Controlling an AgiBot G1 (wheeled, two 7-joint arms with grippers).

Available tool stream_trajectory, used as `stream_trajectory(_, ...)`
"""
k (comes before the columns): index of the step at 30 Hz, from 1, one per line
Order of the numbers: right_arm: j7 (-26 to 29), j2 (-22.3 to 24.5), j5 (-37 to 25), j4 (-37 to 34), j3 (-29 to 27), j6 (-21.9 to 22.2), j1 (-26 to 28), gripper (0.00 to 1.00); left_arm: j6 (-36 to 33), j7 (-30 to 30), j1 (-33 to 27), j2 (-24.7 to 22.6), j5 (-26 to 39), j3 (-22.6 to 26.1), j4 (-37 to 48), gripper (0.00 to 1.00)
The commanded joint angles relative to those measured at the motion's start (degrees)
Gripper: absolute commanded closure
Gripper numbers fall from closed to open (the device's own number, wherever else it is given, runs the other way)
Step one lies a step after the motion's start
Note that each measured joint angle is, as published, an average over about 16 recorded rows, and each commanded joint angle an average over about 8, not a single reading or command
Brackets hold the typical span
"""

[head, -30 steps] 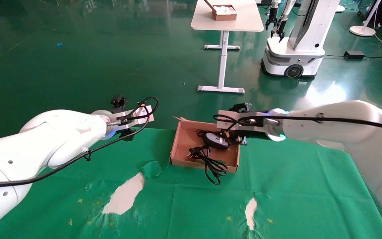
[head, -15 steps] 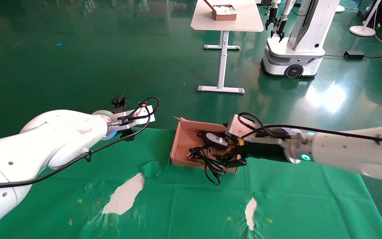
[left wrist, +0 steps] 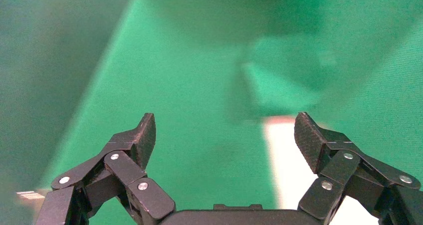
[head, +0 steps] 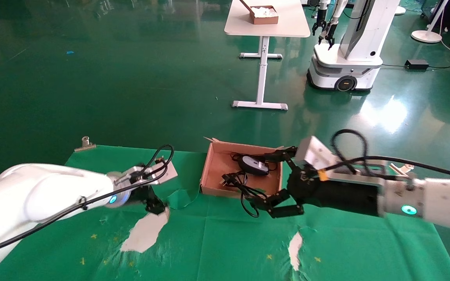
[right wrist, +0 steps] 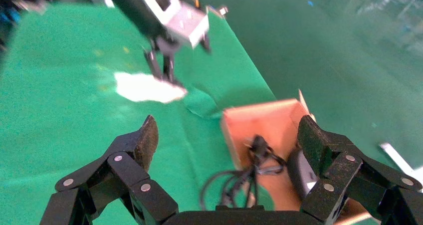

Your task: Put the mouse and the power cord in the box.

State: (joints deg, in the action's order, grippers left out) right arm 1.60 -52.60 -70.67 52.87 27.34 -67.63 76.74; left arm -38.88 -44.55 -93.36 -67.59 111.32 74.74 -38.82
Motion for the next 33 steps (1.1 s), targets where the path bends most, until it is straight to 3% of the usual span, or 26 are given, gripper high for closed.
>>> stream_trajectory(1,0.7,1.4,2.3,1.7,-0.9,-1.5,-1.2,0.0,-2.0,1.4,1.3,1.4,-2.9,-2.5,-1.5,0.0)
stream_trajectory(22,8.4,16.2,26.5,19.1,-10.4,-16.6,-14.0,0.0,-22.9,16.5,15.5,15.9,-33.9,-28.7,-17.0,0.0)
stream_trajectory(33,9.1,17.6,28.8,20.7,-11.3,-18.1,-15.1,0.0,-33.8,24.4,23.0,23.5,-50.2,-42.4,-25.1,0.0)
